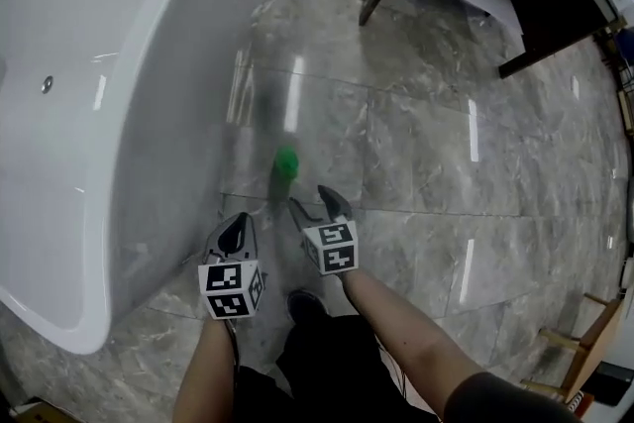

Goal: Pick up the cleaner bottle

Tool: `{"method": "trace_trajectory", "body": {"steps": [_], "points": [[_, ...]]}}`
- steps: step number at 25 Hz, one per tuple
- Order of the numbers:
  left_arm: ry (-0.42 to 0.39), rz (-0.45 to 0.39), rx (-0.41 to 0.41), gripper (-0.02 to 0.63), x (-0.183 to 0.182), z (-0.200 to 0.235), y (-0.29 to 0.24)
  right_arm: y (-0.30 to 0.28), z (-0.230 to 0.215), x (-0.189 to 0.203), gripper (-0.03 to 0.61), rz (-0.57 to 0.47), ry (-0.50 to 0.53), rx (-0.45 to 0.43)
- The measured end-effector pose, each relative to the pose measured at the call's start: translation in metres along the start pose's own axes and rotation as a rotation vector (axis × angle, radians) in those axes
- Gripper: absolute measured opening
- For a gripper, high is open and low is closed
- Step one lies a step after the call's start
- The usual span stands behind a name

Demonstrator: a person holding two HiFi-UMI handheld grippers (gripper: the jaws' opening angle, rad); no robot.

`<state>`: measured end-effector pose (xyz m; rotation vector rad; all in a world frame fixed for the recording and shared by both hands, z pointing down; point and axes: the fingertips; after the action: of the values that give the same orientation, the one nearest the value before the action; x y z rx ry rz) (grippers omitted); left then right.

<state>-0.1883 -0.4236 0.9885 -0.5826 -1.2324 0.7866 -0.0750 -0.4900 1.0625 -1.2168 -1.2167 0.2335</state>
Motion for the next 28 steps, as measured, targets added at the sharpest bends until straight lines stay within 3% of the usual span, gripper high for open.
{"method": "trace_trajectory", "body": {"steps": [7,16,21,23,28], "points": [[-0.007,-0.032,0.002,0.015,0.018,0.026,-0.076,-0.093,-0.01,0.012,0.285,-0.073,0.013,0.035],[-0.032,-0.113,-0.012,0.015,0.009,0.053,-0.11,-0.148,-0.015,-0.011,0.285,-0.211,-0.027,0.087],[-0.051,-0.121,-0.019,0.015,0.011,0.058,-0.108,-0.158,-0.018,-0.018,0.275,-0.203,0.009,0.111],[-0.056,-0.12,-0.022,0.015,0.011,0.06,-0.108,-0.16,-0.022,-0.018,0.216,-0.178,0.007,0.108],[-0.046,-0.114,-0.013,0.015,0.017,0.062,-0.105,-0.161,-0.037,-0.017,0.204,-0.15,-0.066,0.012]]}}
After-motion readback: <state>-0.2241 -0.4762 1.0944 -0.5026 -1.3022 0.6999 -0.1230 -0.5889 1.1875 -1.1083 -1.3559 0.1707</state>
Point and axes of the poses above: the fingertips, and each gripper's own axes: y backward along the fingers, z to its left, x out of its underside, and after that the axes turned 12 degrees about z, right-handed
